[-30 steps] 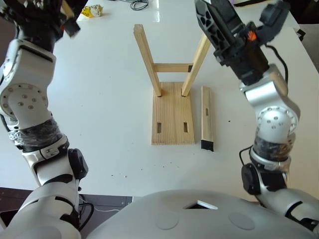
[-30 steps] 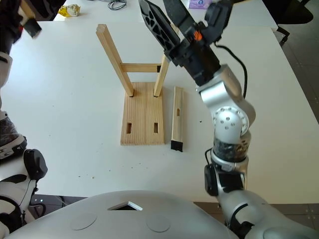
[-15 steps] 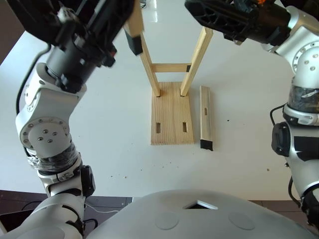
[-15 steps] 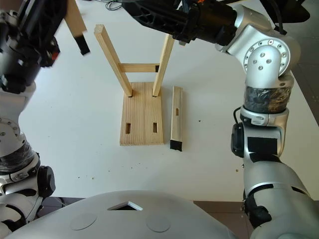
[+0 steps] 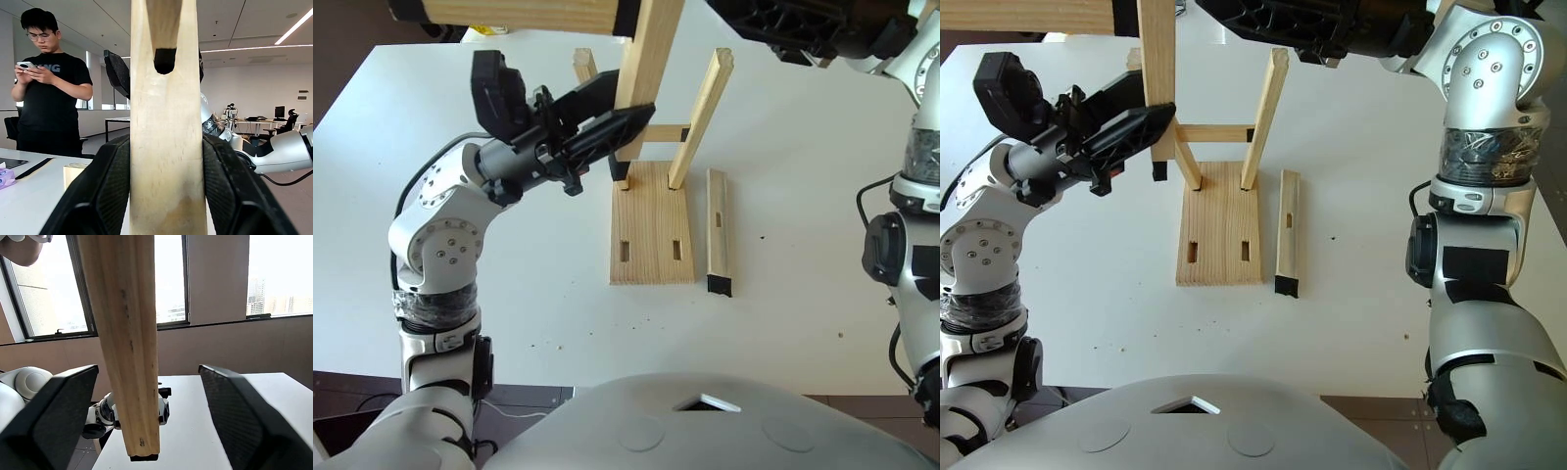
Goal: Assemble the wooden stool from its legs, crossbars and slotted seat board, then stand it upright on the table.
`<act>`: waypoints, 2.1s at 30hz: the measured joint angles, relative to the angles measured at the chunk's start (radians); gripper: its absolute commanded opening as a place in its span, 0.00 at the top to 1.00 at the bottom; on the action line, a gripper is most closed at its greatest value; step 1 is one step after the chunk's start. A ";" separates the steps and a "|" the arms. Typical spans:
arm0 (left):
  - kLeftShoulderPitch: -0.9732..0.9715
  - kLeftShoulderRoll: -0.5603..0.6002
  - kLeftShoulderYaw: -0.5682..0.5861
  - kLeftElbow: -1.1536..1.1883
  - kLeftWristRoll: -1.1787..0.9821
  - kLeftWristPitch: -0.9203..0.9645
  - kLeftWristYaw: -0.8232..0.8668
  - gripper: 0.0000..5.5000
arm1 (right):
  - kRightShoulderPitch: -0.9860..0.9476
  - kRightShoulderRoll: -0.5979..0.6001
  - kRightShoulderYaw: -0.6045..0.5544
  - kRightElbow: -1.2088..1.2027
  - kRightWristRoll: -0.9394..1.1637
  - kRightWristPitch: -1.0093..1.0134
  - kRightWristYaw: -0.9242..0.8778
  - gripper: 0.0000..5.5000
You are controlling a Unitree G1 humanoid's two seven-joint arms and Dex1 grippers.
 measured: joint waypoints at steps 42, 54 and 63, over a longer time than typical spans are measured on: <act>-0.050 0.060 -0.052 0.092 0.149 0.027 -0.177 0.63 | 0.099 0.096 -0.097 -0.201 0.123 0.091 -0.229 0.61; -0.125 0.068 0.015 0.180 0.096 0.108 -0.114 0.28 | 0.143 0.087 -0.116 -0.227 0.097 0.055 -0.237 0.64; 0.290 0.129 -0.005 0.210 0.324 -0.027 -0.131 0.28 | 0.166 0.081 -0.123 -0.242 0.044 -0.037 -0.245 0.64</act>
